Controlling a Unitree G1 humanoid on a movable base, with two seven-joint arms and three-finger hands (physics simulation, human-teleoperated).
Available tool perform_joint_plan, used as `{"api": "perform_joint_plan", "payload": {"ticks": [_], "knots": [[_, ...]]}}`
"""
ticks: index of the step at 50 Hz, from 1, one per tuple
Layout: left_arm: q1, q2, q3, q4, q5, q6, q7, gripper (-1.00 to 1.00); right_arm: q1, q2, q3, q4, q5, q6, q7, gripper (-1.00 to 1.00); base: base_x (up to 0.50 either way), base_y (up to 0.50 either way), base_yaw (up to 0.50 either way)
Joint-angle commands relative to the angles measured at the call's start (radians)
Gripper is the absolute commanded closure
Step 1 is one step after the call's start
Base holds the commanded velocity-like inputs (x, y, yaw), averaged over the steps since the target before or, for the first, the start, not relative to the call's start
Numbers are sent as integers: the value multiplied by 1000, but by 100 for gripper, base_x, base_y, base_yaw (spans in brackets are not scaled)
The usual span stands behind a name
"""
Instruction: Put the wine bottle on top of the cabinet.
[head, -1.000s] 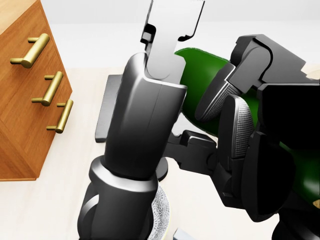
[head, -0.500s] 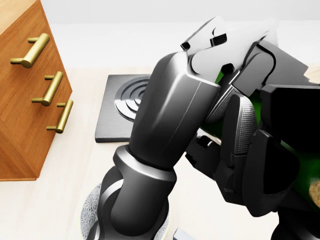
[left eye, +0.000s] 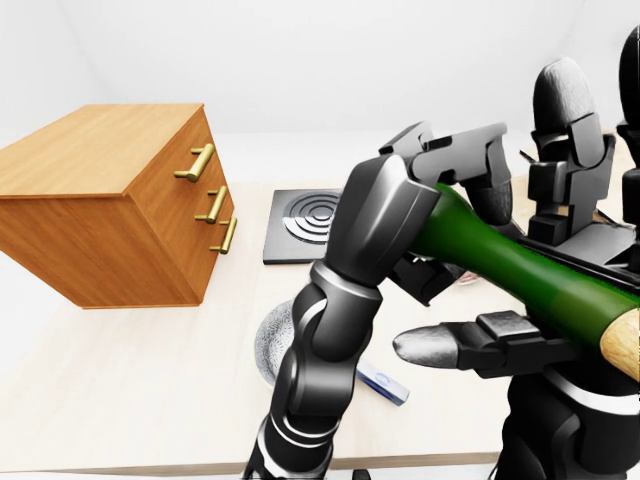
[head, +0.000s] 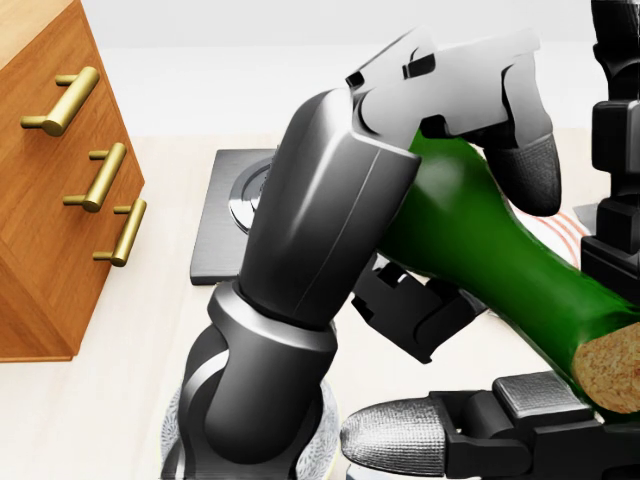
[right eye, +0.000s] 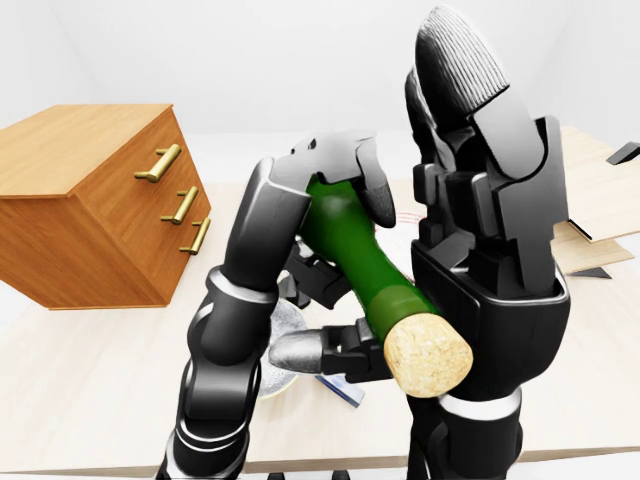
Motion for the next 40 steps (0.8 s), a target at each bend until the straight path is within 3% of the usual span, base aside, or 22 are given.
{"api": "perform_joint_plan", "payload": {"ticks": [1,6,9,12,14,15,18,22,25,26,29,32,38,40], "knots": [[-94,0,91,-35,-41,0,20,95,225,-64,-88,-17,106,0,-30,-100,0,0,0],[-230,6,169,-109,-51,0,-42,95,411,-305,-144,-17,401,0,-258,-100,0,0,0],[-359,62,233,-166,-63,0,-98,95,503,-367,-163,-17,470,0,-312,-100,0,0,0],[-485,135,294,-196,-110,0,-122,95,540,-347,-186,-18,467,0,-288,-100,0,0,0],[-623,211,375,-200,-171,0,-132,95,554,-315,-195,-18,448,0,-258,-100,0,0,0],[-656,240,393,-194,-203,0,-116,95,554,-300,-197,-18,438,0,-244,-100,0,0,0],[-847,392,510,-93,-319,0,-79,95,553,-246,-191,-18,394,0,-200,-100,0,0,0],[-986,547,608,72,-494,0,6,95,544,-201,-197,-18,362,0,-158,-100,0,0,0],[-1043,655,635,200,-611,0,70,95,538,-177,-204,-18,344,0,-134,-100,0,0,0],[-1044,670,631,211,-646,0,93,95,537,-169,-206,-18,338,0,-126,-100,0,0,0],[-1103,810,658,416,-732,0,141,95,537,-133,-189,-18,298,0,-98,-100,0,0,0],[-1135,921,636,591,-778,0,160,95,552,-90,-192,-18,262,0,-50,-100,0,0,0],[-1167,1059,626,837,-802,0,162,95,556,-24,-189,-18,204,0,16,-100,0,0,0],[-1175,1085,620,891,-798,0,159,95,552,-10,-186,-18,189,0,29,-100,0,0,0]]}}
